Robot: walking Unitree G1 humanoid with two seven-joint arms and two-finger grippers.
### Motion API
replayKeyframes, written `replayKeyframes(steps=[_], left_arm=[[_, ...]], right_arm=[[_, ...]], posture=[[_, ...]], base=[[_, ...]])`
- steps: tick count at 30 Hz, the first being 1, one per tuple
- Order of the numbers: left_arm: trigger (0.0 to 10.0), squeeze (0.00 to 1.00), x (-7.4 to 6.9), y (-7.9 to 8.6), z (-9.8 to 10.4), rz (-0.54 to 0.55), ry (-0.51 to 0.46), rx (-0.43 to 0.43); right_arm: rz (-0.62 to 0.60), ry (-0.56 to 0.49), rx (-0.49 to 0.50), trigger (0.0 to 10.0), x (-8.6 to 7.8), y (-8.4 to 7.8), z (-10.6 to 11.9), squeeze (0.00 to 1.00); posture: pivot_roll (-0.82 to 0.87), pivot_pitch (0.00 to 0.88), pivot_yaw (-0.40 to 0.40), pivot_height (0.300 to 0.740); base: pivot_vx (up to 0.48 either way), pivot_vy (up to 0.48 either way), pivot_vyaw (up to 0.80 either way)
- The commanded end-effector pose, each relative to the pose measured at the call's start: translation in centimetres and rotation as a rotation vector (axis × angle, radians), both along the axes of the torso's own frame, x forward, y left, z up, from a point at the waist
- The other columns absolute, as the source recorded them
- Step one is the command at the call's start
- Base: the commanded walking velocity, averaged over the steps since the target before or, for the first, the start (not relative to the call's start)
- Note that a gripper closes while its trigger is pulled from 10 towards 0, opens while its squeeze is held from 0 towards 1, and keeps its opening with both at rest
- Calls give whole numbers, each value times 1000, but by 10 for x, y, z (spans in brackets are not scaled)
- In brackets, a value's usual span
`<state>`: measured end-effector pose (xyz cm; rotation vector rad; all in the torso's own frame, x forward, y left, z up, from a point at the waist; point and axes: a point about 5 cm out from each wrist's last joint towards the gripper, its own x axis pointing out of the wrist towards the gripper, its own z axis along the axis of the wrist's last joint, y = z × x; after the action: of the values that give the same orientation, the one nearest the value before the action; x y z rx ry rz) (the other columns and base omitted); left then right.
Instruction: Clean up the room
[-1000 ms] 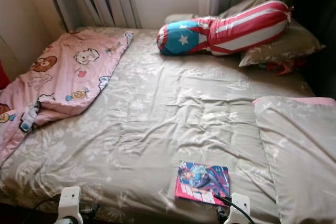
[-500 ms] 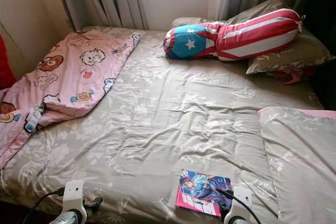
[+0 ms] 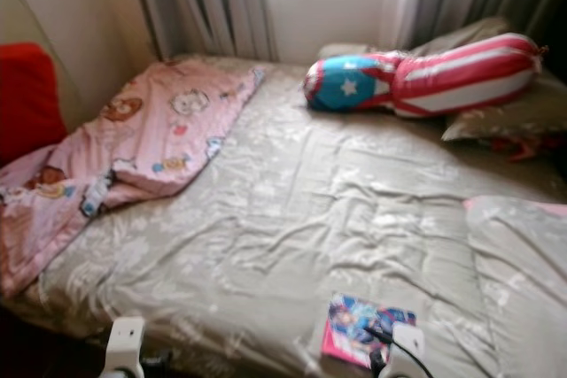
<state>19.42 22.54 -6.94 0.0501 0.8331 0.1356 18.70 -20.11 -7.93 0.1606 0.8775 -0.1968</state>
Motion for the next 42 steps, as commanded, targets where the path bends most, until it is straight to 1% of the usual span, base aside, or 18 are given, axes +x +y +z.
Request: replayKeyframes(steps=[1,7,13,18,31,42], left_arm=[[10000,0,-3,-3,-2,-10,15,1],[10000,0,-7,-5,-5,-11,22,2],[10000,0,-6,-7,-5,-21,22,1],[10000,0,-4,-9,-4,-21,6,-10],[10000,0,-8,-4,-5,-17,20,5],[10000,0,-9,-6,-6,-18,17,-1]], right_arm=[[3,30,-6,10000,-10,-2,-5,0],[-28,36,2,10000,-15,-5,-6,0],[-33,37,2,10000,-16,-6,-6,0],[-16,40,3,10000,-14,-4,-6,0],[4,49,6,10000,-14,0,-7,0],[26,56,-1,10000,-16,-1,-8,0]], posture=[[-92,0,18,740],[-103,0,19,740],[-119,0,20,740],[-121,0,20,740],[-116,0,30,740],[-111,0,21,740]], base=[[0,412,0],[0,447,0],[0,446,0],[0,445,0],[0,443,0],[0,442,0]])
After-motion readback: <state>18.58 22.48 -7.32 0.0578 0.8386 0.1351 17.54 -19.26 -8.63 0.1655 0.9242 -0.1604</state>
